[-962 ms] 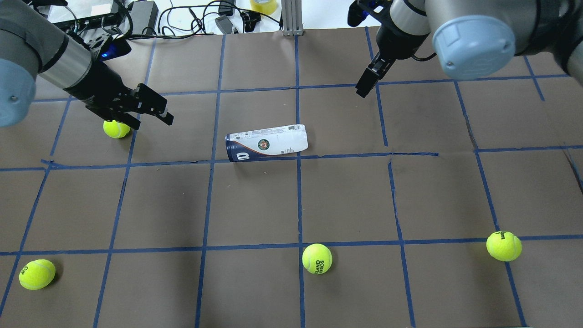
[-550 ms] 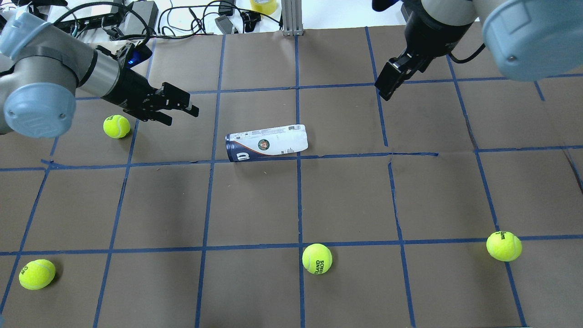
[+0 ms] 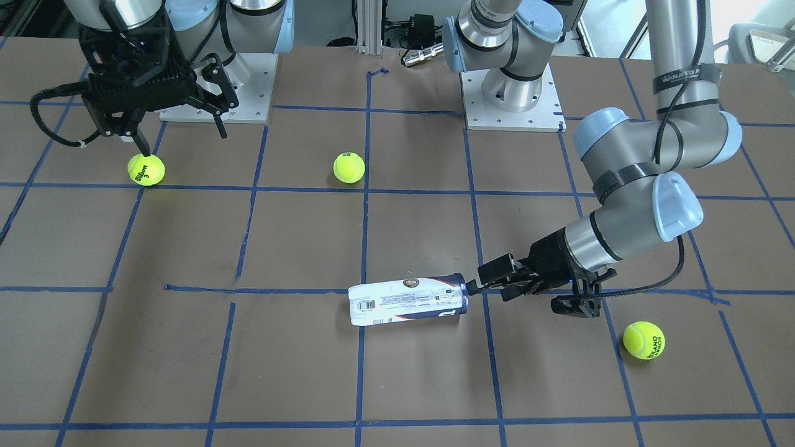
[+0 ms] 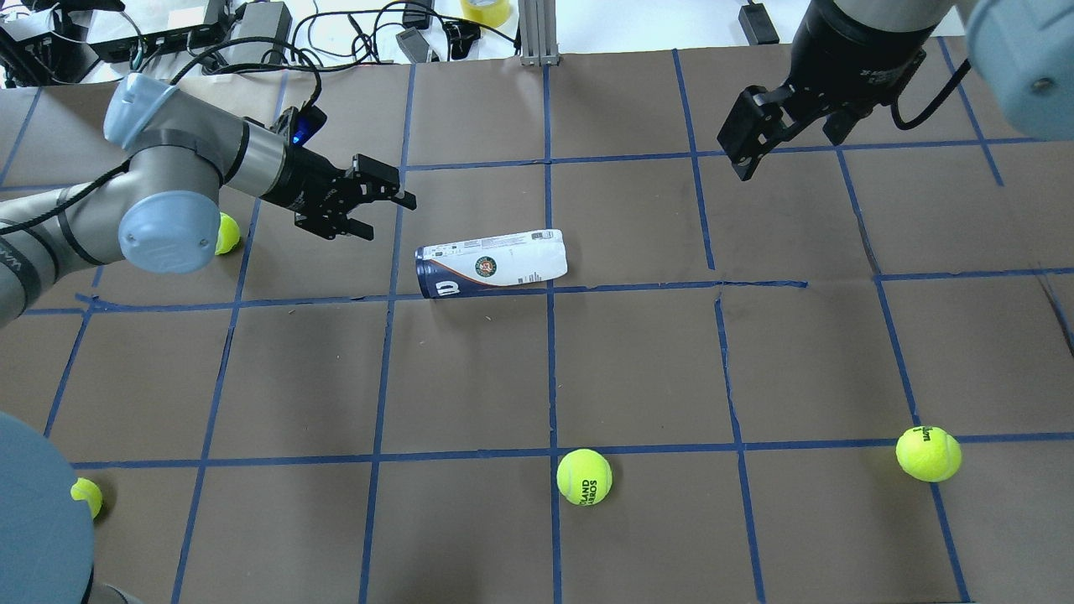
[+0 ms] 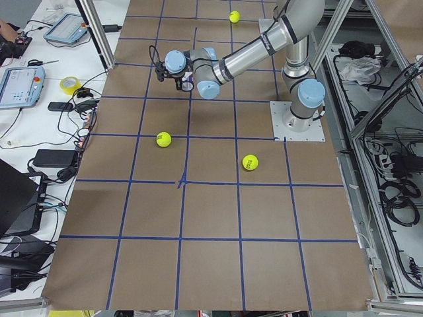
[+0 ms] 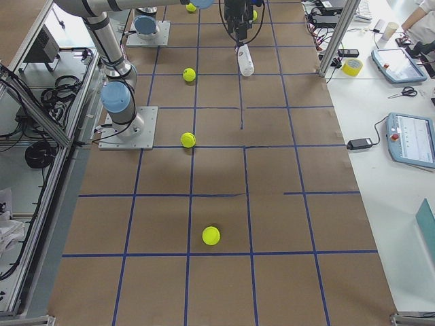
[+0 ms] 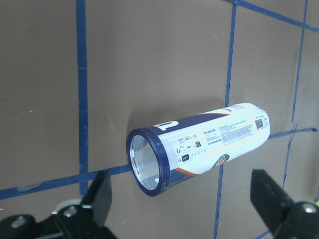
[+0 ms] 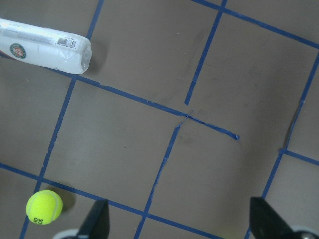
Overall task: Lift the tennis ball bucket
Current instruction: 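Move the left gripper to the can's navy lid end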
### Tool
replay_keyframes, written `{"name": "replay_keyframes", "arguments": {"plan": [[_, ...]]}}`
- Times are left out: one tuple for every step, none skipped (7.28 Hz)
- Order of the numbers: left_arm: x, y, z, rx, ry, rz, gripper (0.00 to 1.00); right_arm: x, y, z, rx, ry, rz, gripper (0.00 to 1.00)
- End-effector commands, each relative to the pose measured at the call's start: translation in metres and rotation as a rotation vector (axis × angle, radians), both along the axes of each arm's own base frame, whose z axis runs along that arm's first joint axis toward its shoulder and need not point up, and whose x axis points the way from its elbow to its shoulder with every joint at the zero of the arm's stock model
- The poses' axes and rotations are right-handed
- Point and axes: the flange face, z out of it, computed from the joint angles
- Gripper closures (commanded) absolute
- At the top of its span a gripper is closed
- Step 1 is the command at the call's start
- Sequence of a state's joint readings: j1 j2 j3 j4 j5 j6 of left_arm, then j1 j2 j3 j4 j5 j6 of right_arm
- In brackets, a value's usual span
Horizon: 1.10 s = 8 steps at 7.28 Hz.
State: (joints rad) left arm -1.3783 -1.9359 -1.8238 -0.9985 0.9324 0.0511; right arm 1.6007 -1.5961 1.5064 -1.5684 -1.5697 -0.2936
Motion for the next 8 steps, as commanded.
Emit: {"name": "replay_keyframes", "arguments": {"plan": [[-0.017, 0.001, -0.032, 0.045, 0.008, 0.004, 0.00, -0.007, 0.000, 0.003, -0.004, 0.012, -0.075, 0.00], [-0.017, 0.005, -0.039, 0.061, 0.012, 0.004, 0.00, -0.016, -0.002, 0.003, -0.007, 0.043, -0.084, 0.00], [-0.022, 0.011, -0.045, 0.084, 0.015, 0.008, 0.00, -0.019, 0.000, 0.004, 0.000, 0.057, -0.106, 0.00], [-0.034, 0.013, -0.045, 0.086, 0.011, -0.014, 0.00, -0.020, 0.003, 0.004, 0.011, 0.058, -0.129, 0.00], [-0.041, 0.014, -0.050, 0.095, 0.012, -0.026, 0.00, -0.018, 0.003, 0.006, 0.011, 0.033, -0.231, 0.00], [-0.044, 0.015, -0.051, 0.095, 0.011, -0.031, 0.00, -0.018, 0.003, 0.010, -0.001, 0.030, -0.245, 0.00], [-0.044, 0.015, -0.053, 0.098, 0.012, -0.031, 0.03, -0.017, -0.001, 0.020, -0.021, 0.024, -0.276, 0.00], [-0.044, 0.015, -0.053, 0.101, 0.012, -0.029, 0.22, -0.017, -0.001, 0.025, -0.025, 0.019, -0.358, 0.00]]}}
